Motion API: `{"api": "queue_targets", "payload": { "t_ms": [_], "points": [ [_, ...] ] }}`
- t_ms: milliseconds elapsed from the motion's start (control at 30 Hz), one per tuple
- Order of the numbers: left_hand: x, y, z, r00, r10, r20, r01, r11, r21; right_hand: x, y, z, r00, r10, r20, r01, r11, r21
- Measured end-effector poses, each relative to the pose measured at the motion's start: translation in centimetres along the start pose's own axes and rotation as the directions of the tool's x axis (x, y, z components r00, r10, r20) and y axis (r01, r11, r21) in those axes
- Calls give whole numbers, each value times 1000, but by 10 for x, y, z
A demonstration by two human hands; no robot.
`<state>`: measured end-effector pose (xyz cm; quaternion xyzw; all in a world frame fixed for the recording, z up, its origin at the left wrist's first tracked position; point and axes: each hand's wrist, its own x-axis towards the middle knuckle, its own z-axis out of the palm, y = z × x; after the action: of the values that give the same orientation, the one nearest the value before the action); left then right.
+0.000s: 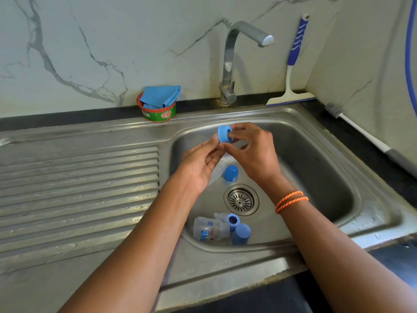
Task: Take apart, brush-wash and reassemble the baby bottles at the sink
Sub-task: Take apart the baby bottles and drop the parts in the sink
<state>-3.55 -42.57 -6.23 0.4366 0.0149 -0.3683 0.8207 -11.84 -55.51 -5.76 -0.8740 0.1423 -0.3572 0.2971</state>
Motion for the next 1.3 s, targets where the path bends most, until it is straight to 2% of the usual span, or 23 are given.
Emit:
{"api": "queue_targets", "payload": {
  "t_ms": [267, 400, 500, 600, 667, 733, 800, 900, 967, 1067, 1167, 1300],
  "points": [
    [2, 3, 5, 996, -68, 56, 66, 997, 47, 1, 2, -1, 998, 62, 32, -64, 997, 51],
    [8, 5, 9, 999, 33, 14, -35, 976, 215, 5, 2, -7, 988, 140, 60, -147, 979, 143],
    [14, 8, 10, 997, 75, 29, -80, 951, 300, 10, 1, -16, 974, 224, 17, -224, 957, 184],
    [20, 11, 12, 996, 79, 41, -89, 922, 376, 23, 0, -29, 959, 276, -69, -264, 953, 148],
    [25, 7, 14, 995, 102, -4, -90, 896, 434, 35, 7, -34, 937, 349, 7, -345, 924, 166],
    [34, 1, 14, 989, 130, -66, -78, 852, 517, 47, 23, -30, 895, 421, 144, -436, 895, 96],
    [49, -6, 9, 979, 173, -109, -63, 762, 645, 54, 47, -16, 852, 468, 233, -455, 884, -110],
    [70, -13, 5, 958, 264, -110, -46, 523, 851, 50, 76, 8, 753, 582, 307, -497, 809, -316],
    [78, -16, 3, 946, 315, -73, -40, 338, 940, 40, 89, 22, 704, 637, 315, -524, 764, -376],
    [91, -26, 0, 929, 370, 22, -68, 111, 991, 26, 101, 35, 703, 640, 309, -545, 765, -343],
    [102, -37, 0, 916, 392, 86, -95, 3, 996, 20, 109, 40, 705, 638, 308, -563, 769, -303],
    [117, -45, 5, 900, 408, 155, -152, -40, 988, 25, 119, 44, 656, 677, 333, -578, 735, -356]
  ]
}}
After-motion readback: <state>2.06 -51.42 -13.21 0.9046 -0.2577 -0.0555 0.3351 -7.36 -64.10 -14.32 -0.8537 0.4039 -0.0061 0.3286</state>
